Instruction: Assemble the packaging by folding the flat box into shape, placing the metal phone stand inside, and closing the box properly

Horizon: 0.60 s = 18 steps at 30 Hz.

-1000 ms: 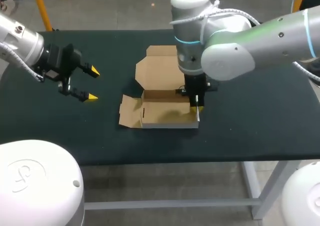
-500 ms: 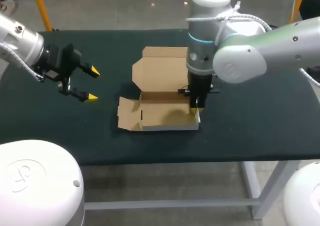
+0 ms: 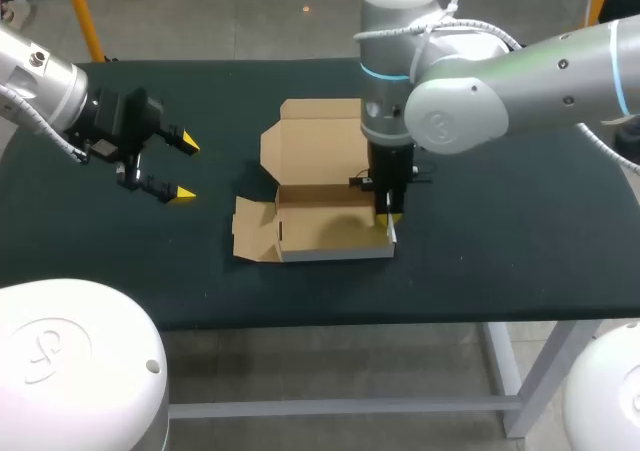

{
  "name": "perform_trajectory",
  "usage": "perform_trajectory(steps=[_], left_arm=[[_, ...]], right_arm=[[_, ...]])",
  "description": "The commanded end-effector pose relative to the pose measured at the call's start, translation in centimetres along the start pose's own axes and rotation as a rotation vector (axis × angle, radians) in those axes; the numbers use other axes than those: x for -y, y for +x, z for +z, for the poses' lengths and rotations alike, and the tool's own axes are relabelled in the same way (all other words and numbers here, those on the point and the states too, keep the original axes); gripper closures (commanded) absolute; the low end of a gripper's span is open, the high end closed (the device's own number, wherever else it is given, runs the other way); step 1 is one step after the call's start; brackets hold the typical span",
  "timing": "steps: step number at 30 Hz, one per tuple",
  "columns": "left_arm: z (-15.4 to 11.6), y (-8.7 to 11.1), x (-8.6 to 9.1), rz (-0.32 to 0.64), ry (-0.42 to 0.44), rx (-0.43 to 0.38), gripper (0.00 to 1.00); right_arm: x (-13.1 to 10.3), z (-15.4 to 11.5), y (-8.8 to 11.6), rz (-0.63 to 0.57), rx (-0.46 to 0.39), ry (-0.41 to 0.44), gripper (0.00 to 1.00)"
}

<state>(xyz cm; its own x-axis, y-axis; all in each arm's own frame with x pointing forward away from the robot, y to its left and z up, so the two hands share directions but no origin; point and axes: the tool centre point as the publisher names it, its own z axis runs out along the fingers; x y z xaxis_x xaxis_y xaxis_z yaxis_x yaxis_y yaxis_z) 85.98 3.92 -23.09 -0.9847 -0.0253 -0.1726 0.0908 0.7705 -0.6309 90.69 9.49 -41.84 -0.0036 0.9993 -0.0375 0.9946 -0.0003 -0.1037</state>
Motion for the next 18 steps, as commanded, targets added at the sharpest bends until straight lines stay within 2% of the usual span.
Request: perform_trajectory(steps=[1,18], left_arm=[[-0.12,0.01,0.03,-0.001,-0.004,-0.003,0.00],[-0.12,0.01,0.03,-0.001,-0.004,-0.003,0.00]], right_arm=[[-0.40,0.03,0.10,-0.001,0.005,0.015,1.00],[-0.38,-0.16,-0.05,0.000,0.002,0.015,1.00]])
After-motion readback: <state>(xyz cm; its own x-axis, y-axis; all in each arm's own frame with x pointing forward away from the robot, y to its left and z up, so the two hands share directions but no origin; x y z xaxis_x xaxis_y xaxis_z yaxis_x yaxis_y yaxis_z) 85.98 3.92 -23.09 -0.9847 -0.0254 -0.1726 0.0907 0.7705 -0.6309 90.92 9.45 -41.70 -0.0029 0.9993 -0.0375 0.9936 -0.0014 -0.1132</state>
